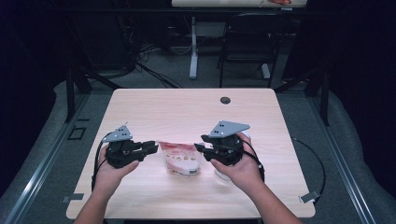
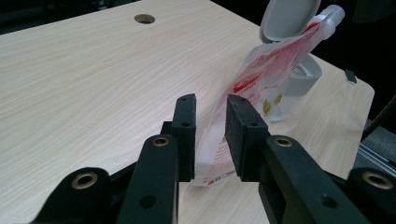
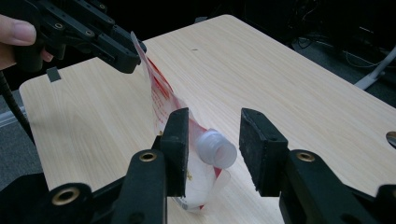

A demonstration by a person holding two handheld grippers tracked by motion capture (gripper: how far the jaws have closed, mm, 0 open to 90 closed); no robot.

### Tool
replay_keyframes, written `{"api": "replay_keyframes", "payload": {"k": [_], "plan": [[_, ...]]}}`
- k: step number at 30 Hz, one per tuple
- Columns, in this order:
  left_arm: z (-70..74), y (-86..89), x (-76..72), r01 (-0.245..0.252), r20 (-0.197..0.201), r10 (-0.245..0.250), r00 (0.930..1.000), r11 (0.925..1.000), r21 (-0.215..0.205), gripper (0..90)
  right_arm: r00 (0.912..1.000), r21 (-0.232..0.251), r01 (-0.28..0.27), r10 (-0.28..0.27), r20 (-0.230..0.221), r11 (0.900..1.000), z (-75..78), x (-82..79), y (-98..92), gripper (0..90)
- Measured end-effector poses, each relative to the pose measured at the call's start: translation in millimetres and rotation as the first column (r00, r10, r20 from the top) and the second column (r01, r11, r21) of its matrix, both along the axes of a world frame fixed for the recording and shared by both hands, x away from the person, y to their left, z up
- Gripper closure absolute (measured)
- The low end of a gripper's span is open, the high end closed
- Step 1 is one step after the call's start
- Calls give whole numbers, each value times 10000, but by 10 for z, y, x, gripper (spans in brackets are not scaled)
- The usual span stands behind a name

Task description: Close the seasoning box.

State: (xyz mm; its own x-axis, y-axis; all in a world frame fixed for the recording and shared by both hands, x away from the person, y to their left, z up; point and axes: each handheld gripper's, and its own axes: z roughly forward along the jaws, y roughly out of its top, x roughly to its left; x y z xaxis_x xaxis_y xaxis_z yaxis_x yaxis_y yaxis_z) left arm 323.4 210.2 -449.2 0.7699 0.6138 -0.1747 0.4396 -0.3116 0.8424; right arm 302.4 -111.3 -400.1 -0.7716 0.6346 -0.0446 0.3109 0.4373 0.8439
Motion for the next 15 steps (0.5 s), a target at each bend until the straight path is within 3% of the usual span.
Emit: {"api": "replay_keyframes", "payload": {"k": [11,15], "plan": [[34,88,12,-234,-15,234,9997,9997,-76,710,9991,-471,-415,418,38,9980,66,60,144,638],[38,114,17,-331,17,331,9995,9994,-91,702,9986,-423,-486,495,186,9979,80,68,187,630]]}}
